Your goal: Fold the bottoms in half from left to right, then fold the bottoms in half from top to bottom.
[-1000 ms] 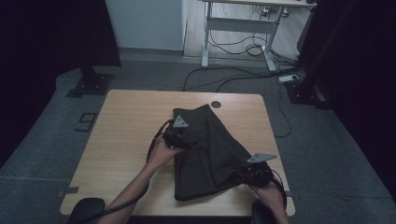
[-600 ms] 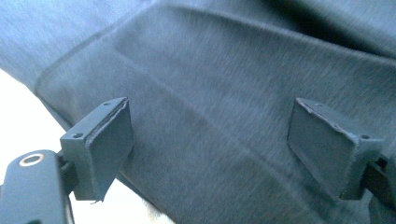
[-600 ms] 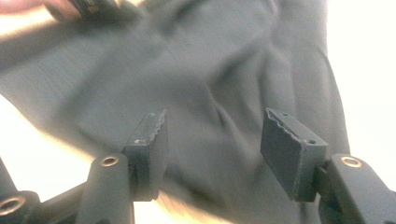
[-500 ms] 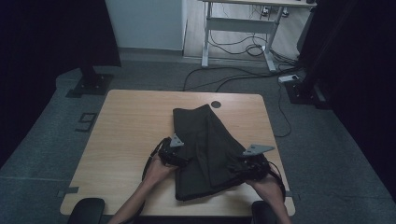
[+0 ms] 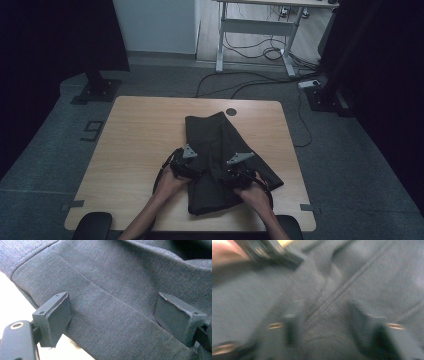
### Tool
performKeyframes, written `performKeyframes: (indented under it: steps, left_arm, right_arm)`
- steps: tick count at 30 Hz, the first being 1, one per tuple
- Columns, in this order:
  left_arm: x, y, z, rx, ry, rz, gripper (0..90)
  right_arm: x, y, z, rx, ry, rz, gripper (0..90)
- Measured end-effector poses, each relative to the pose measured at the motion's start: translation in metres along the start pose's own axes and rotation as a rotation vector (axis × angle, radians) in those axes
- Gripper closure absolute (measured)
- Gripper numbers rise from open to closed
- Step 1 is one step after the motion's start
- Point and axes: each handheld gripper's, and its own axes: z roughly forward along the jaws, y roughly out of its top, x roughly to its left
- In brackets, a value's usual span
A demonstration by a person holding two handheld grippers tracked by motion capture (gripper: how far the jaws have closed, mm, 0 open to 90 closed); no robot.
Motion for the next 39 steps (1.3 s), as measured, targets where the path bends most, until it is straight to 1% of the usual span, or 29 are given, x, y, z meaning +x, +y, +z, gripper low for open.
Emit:
performKeyframes:
  steps: [1,2,3,4,5,6,8,10,12,14,15,16,18,19,20,22,24,26,27,29,30,32,33,36,37,38,39]
  left_arm:
    - [0.000,0.000,0.000,0.002,-0.001,-0.003,14.0]
    - [0.001,0.000,0.000,0.003,-0.001,-0.004,14.0]
    - [0.000,0.000,0.000,0.003,0.000,-0.003,14.0]
    - [0.000,0.000,0.000,0.003,0.001,-0.002,14.0]
    - [0.000,0.000,0.000,0.003,0.001,-0.002,14.1]
    - [0.000,0.000,0.000,0.004,0.001,-0.003,14.1]
    - [0.000,0.000,0.000,0.005,0.000,-0.004,14.1]
    - [0.000,0.000,0.000,0.005,0.001,-0.004,14.1]
    - [0.000,0.000,0.000,0.005,0.001,-0.004,14.1]
    - [0.000,0.000,0.000,0.005,0.001,-0.005,14.1]
    - [0.000,0.000,0.000,0.006,0.000,-0.006,14.1]
    - [0.000,0.000,0.000,0.006,0.000,-0.006,14.1]
    - [0.001,0.000,0.000,0.006,0.000,-0.005,14.2]
    - [0.001,0.000,0.000,0.006,0.000,-0.006,14.1]
    - [0.000,0.000,0.000,0.005,0.000,-0.006,14.1]
    - [0.000,0.000,0.000,0.004,0.001,-0.006,14.1]
    - [0.000,0.000,0.000,0.003,0.001,-0.006,14.1]
    - [0.000,0.000,-0.001,-0.003,0.003,-0.005,14.1]
    - [0.000,-0.001,-0.001,-0.007,0.006,-0.002,14.1]
    - [-0.001,-0.001,-0.002,-0.008,0.007,-0.003,14.0]
    - [-0.001,-0.001,-0.002,-0.009,0.005,-0.006,14.0]
    - [-0.001,-0.002,-0.004,-0.012,0.004,-0.010,14.0]
    - [-0.001,-0.002,-0.005,-0.011,0.005,-0.011,13.9]
    - [-0.005,0.000,-0.013,-0.015,0.004,-0.007,13.8]
    - [-0.007,0.001,-0.017,-0.016,-0.002,0.000,13.8]
    - [-0.009,0.002,-0.020,-0.014,-0.009,0.007,13.5]
    - [-0.011,0.002,-0.024,-0.012,-0.016,0.017,13.5]
  right_arm:
    - [-0.001,-0.002,0.002,0.010,0.011,0.015,69.2]
    - [-0.002,-0.005,0.002,0.011,0.020,0.024,76.1]
    - [-0.002,-0.007,0.001,0.008,0.019,0.028,82.1]
    - [-0.002,-0.009,-0.002,0.004,0.022,0.030,85.5]
    - [-0.004,-0.009,-0.013,-0.024,0.025,0.037,86.3]
    - [-0.004,-0.009,-0.013,-0.024,0.025,0.037,86.7]
    - [-0.008,-0.007,-0.027,-0.055,0.011,0.038,87.1]
    - [-0.013,-0.003,-0.041,-0.077,-0.017,0.030,87.2]
    - [-0.020,0.000,-0.054,-0.092,-0.047,0.033,87.2]
    - [-0.031,0.000,-0.063,-0.102,-0.080,0.047,87.1]
    - [-0.039,-0.002,-0.068,-0.103,-0.106,0.058,87.2]
    - [-0.044,-0.003,-0.070,-0.105,-0.120,0.067,87.1]
    - [-0.060,-0.009,-0.076,-0.098,-0.157,0.099,87.1]
    - [-0.065,-0.011,-0.077,-0.095,-0.168,0.110,87.1]
    - [-0.073,-0.016,-0.078,-0.092,-0.180,0.128,87.0]
    - [-0.083,-0.022,-0.078,-0.080,-0.193,0.150,87.0]
    - [-0.093,-0.031,-0.074,-0.061,-0.211,0.175,86.9]
    - [-0.101,-0.039,-0.068,-0.049,-0.210,0.194,86.2]
    - [-0.105,-0.043,-0.065,-0.043,-0.207,0.205,83.9]
    - [-0.111,-0.050,-0.057,-0.031,-0.208,0.224,72.8]
    - [-0.113,-0.053,-0.054,-0.025,-0.212,0.235,65.4]
    - [-0.117,-0.059,-0.049,-0.024,-0.215,0.258,57.4]
    - [-0.121,-0.063,-0.046,-0.020,-0.208,0.273,50.6]
    - [-0.123,-0.067,-0.044,-0.016,-0.197,0.284,50.4]
    - [-0.124,-0.068,-0.042,-0.016,-0.191,0.286,50.6]
    - [-0.124,-0.071,-0.039,-0.004,-0.173,0.289,52.0]
    - [-0.124,-0.071,-0.039,-0.004,-0.173,0.289,52.0]
